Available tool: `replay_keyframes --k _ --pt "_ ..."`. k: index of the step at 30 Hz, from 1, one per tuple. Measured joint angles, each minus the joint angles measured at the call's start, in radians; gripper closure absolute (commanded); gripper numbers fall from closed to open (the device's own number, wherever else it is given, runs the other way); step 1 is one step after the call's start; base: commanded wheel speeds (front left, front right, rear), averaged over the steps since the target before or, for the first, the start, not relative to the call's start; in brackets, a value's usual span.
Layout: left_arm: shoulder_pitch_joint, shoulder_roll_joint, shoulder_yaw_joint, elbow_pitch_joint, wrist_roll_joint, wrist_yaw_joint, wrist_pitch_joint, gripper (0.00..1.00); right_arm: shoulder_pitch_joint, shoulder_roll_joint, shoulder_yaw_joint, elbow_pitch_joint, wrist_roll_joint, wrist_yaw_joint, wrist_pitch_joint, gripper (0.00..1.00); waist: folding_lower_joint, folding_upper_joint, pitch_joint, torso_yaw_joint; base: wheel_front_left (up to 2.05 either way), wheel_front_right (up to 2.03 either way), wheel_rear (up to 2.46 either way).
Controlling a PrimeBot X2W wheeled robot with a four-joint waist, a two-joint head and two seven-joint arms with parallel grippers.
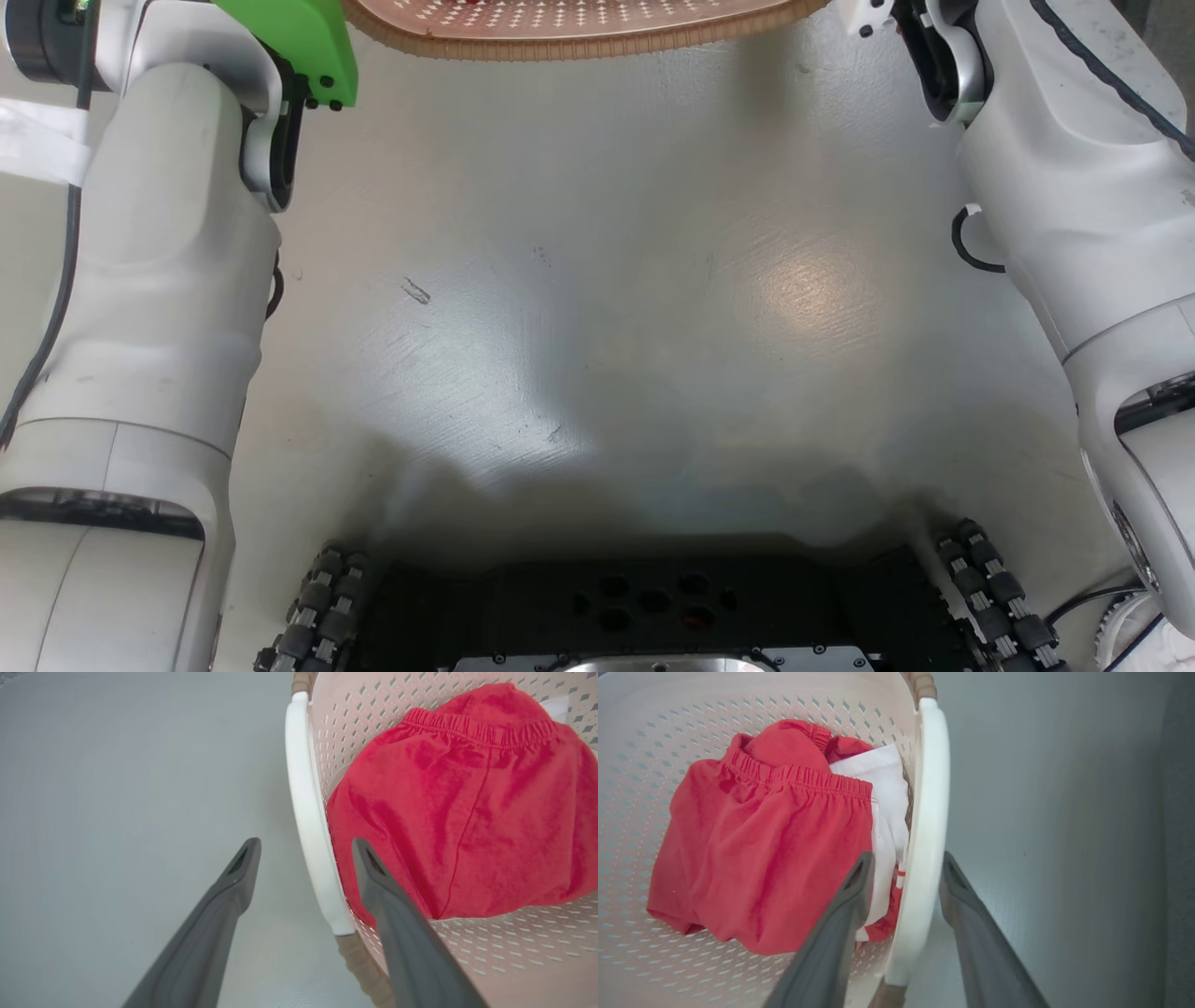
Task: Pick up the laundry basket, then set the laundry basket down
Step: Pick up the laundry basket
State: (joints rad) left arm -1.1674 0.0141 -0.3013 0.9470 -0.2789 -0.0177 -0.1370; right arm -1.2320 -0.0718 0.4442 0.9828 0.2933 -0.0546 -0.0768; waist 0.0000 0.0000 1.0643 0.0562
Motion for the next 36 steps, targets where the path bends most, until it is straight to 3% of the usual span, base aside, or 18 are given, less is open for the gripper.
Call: replay_keyframes --k 1,5,7,8,9,10,11,12,13,15,36 --pt "-0.002 0.000 -0.004 0.004 -0.003 0.000 0.000 0.00 0.000 0.000 0.002 0.004 0.004 0.000 0.000 0.49 0.0000 0.0000 0.000 0.000 0.00 0.00 0.00" --pt "-0.006 0.000 -0.022 0.018 -0.015 0.000 0.000 0.00 -0.002 0.000 0.012 0.017 0.019 -0.007 0.003 0.53 0.0000 0.0000 0.001 -0.001 0.00 0.00 0.00" --pt "-0.011 0.000 -0.028 0.024 -0.023 0.000 0.000 0.09 -0.007 0.000 0.016 0.022 0.025 -0.007 0.003 0.55 0.0000 0.0000 0.001 -0.001 0.00 0.00 0.00" --pt "-0.013 0.000 -0.030 0.026 -0.025 0.000 0.000 0.22 -0.010 0.000 0.018 0.024 0.026 -0.007 0.003 0.56 0.0000 0.0000 0.001 -0.002 0.00 0.00 0.00" --pt "-0.016 0.000 -0.033 0.029 -0.026 0.000 0.000 0.54 -0.012 0.000 0.021 0.026 0.027 -0.008 0.003 0.59 0.0000 0.0000 0.002 -0.002 0.00 0.00 0.00" --pt "-0.020 0.000 -0.037 0.033 -0.027 0.000 0.000 0.62 -0.015 0.000 0.024 0.028 0.030 -0.008 0.003 0.61 0.0000 0.0000 0.002 -0.002 0.00 0.00 0.00" --pt "-0.022 0.000 -0.040 0.035 -0.030 0.000 0.000 0.89 -0.016 0.000 0.026 0.029 0.035 -0.009 0.003 0.67 0.0000 0.0000 0.002 -0.003 0.00 0.00 0.00" --pt "-0.024 0.000 -0.043 0.038 -0.034 0.000 0.000 1.00 -0.019 0.000 0.029 0.031 0.035 -0.009 0.003 0.73 0.0000 0.0000 0.003 -0.003 0.00 0.00 0.00" --pt "-0.026 0.000 -0.051 0.042 -0.038 0.000 0.000 1.00 -0.023 0.000 0.033 0.035 0.040 -0.010 0.002 0.78 0.0000 0.0000 0.004 -0.004 0.00 0.00 0.00" --pt "-0.027 -0.005 -0.057 0.044 -0.054 -0.001 -0.001 1.00 -0.028 0.001 0.037 0.040 0.052 -0.010 0.001 1.00 0.0000 0.0000 0.005 -0.004 0.00 0.00 0.00" --pt "-0.013 -0.012 -0.111 0.119 -0.106 -0.001 -0.041 1.00 0.036 0.009 0.080 0.094 0.138 -0.018 -0.077 1.00 0.0000 0.0000 -0.055 -0.005 0.00 0.00 0.00"
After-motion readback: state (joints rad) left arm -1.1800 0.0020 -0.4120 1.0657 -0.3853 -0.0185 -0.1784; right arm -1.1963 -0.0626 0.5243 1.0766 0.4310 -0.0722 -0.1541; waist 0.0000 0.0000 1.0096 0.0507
